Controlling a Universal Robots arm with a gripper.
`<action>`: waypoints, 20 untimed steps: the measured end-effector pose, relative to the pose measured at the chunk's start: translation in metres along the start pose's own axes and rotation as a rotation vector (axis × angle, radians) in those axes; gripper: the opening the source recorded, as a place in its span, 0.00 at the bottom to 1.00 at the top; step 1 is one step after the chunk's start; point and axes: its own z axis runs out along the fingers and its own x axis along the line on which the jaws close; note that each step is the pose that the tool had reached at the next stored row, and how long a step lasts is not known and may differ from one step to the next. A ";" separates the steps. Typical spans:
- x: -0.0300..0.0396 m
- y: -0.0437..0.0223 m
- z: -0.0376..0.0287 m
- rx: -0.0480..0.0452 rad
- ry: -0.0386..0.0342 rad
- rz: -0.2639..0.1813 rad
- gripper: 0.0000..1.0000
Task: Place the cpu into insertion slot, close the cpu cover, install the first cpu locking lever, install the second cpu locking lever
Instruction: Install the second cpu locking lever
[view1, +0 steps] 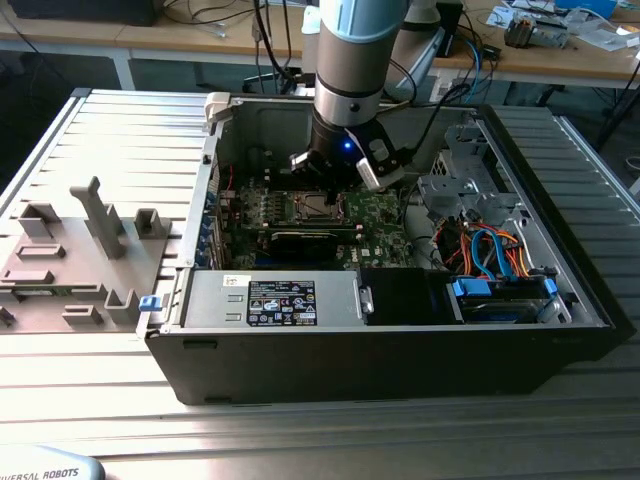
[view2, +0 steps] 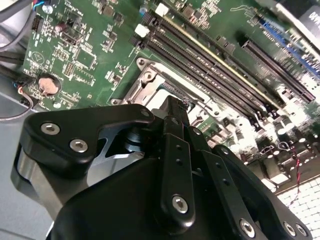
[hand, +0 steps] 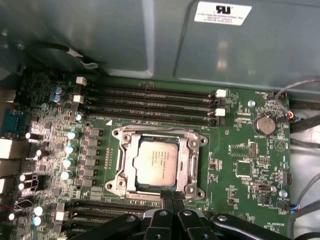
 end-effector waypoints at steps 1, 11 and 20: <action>0.0001 -0.0008 0.0000 0.0000 0.0000 0.000 0.11; 0.0005 -0.0036 0.0005 0.0001 0.0000 0.000 0.11; 0.0064 -0.0141 -0.0003 -0.0023 -0.0004 0.000 0.11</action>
